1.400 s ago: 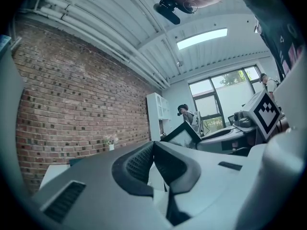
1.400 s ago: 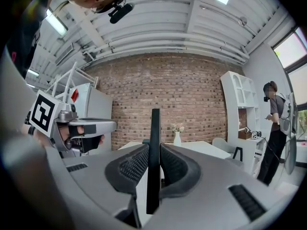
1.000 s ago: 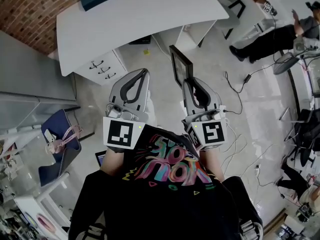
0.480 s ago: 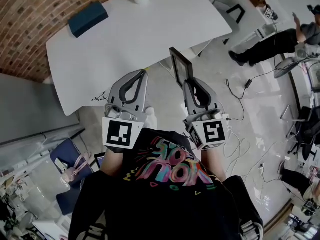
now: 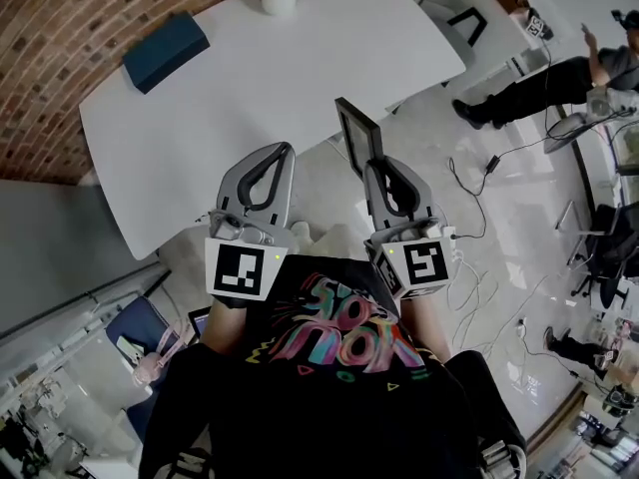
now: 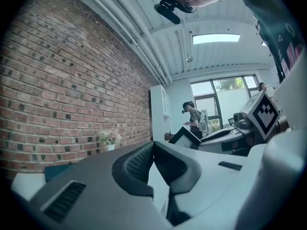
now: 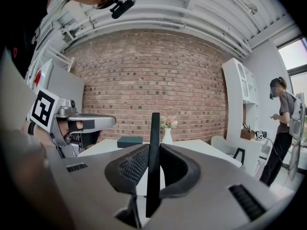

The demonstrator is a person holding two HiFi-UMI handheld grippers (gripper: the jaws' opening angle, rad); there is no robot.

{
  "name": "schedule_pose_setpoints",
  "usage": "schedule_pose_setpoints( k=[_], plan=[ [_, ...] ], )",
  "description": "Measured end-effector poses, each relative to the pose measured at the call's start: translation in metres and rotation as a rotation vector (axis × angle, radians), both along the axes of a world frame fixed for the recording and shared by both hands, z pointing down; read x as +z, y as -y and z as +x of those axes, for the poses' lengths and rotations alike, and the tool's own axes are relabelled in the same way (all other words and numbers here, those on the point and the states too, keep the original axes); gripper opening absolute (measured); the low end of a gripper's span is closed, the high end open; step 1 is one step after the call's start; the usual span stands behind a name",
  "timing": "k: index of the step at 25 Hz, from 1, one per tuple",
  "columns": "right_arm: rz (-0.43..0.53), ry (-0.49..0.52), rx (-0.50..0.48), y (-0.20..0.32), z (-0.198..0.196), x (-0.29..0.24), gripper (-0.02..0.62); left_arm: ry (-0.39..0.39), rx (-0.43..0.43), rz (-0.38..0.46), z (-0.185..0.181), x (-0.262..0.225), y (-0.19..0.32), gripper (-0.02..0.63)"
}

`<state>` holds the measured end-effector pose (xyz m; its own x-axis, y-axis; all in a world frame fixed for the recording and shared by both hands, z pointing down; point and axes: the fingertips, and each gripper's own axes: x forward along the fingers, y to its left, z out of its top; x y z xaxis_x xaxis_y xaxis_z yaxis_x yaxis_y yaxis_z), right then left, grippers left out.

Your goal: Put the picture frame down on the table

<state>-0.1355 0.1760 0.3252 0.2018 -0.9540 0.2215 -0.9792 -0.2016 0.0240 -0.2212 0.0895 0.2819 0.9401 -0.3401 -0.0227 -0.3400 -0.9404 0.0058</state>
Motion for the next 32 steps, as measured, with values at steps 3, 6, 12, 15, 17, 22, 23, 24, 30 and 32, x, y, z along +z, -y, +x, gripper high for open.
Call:
schedule_pose_setpoints(
  k=[3, 6, 12, 15, 17, 22, 23, 24, 30, 32],
  plan=[
    [-0.004, 0.004, 0.003, 0.01, 0.007, 0.002, 0.089, 0.001, -0.004, -0.003, 0.003, 0.002, 0.01, 0.025],
    [-0.019, 0.013, 0.023, 0.021, 0.019, 0.003, 0.089, 0.004, -0.018, -0.009, 0.008, 0.006, 0.022, 0.025],
    [-0.058, 0.046, -0.007, 0.058, 0.063, 0.015, 0.089, 0.008, -0.062, -0.011, 0.048, 0.013, 0.056, 0.025],
    [-0.073, 0.043, -0.048, 0.085, 0.095, 0.019, 0.089, 0.012, -0.096, -0.013, 0.078, 0.015, 0.077, 0.025],
    [-0.058, 0.039, -0.087, 0.107, 0.118, 0.017, 0.089, 0.021, -0.126, -0.014, 0.099, 0.014, 0.094, 0.025],
    [-0.035, 0.036, -0.203, 0.165, 0.19, 0.013, 0.089, 0.034, -0.22, -0.025, 0.169, 0.015, 0.137, 0.025],
    [-0.034, 0.037, -0.234, 0.176, 0.206, 0.015, 0.089, 0.035, -0.245, -0.027, 0.185, 0.016, 0.145, 0.025],
    [-0.03, 0.038, -0.27, 0.187, 0.22, 0.016, 0.089, 0.035, -0.273, -0.031, 0.199, 0.017, 0.153, 0.025],
    [-0.053, 0.061, -0.435, 0.249, 0.278, 0.009, 0.089, 0.044, -0.439, -0.034, 0.251, 0.008, 0.199, 0.025],
    [-0.046, 0.051, -0.491, 0.265, 0.293, 0.011, 0.089, 0.043, -0.49, -0.039, 0.263, 0.009, 0.21, 0.025]
  ],
)
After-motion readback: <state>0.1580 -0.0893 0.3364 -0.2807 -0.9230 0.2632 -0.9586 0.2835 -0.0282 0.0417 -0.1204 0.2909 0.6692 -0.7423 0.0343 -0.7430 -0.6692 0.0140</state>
